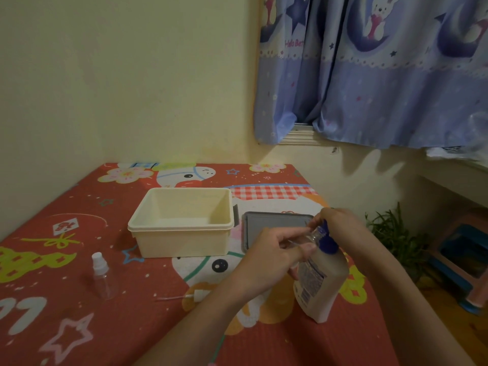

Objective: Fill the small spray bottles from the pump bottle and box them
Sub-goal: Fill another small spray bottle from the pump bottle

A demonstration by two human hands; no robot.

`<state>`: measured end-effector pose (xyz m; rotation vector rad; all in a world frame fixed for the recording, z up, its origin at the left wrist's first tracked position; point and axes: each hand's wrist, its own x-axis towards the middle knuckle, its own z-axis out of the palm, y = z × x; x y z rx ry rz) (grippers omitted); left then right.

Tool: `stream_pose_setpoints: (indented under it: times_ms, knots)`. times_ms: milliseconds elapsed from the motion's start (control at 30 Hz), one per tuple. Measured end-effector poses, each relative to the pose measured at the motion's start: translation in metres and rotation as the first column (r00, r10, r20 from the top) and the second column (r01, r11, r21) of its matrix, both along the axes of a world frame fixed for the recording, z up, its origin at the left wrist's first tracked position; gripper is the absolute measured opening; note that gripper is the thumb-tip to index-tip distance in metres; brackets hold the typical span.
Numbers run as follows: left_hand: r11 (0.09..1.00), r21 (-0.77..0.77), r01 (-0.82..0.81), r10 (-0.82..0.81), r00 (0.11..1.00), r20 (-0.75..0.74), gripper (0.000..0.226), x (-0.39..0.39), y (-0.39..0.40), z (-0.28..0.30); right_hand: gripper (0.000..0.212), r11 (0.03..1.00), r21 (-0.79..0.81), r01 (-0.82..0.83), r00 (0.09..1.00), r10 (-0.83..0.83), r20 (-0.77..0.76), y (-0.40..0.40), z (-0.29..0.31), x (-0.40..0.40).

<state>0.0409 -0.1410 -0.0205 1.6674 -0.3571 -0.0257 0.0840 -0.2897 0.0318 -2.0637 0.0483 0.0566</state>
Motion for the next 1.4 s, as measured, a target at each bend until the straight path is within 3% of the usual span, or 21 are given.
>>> stream_pose_setpoints:
  times_ms: [100, 467, 1033, 1133, 1400]
  knots:
    - [1.000, 0.017, -0.010, 0.010, 1.000, -0.001, 0.040, 0.000, 0.002, -0.003, 0.030, 1.000, 0.006, -0.015, 1.000, 0.015, -0.006, -0.002, -0.010, 0.003]
    - [1.000, 0.019, 0.006, -0.006, 1.000, -0.001, 0.040, 0.000, 0.001, 0.000, 0.027, 0.990, -0.121, -0.069, 0.996, 0.075, 0.049, -0.004, -0.006, 0.007]
    - [0.998, 0.060, -0.003, 0.004, 1.000, -0.002, 0.037, -0.002, 0.003, 0.001, 0.029, 0.992, -0.101, -0.071, 0.997, 0.074, 0.027, -0.001, -0.010, 0.003]
    - [0.999, 0.040, -0.007, 0.007, 1.000, 0.013, 0.038, -0.002, 0.002, 0.004, 0.029, 0.998, -0.030, -0.046, 0.999, 0.046, -0.006, -0.003, -0.003, 0.007]
    - [0.998, 0.059, -0.021, 0.021, 1.000, -0.002, 0.038, -0.001, 0.001, -0.001, 0.028, 0.994, -0.098, -0.041, 0.998, 0.045, 0.036, 0.000, -0.010, 0.000]
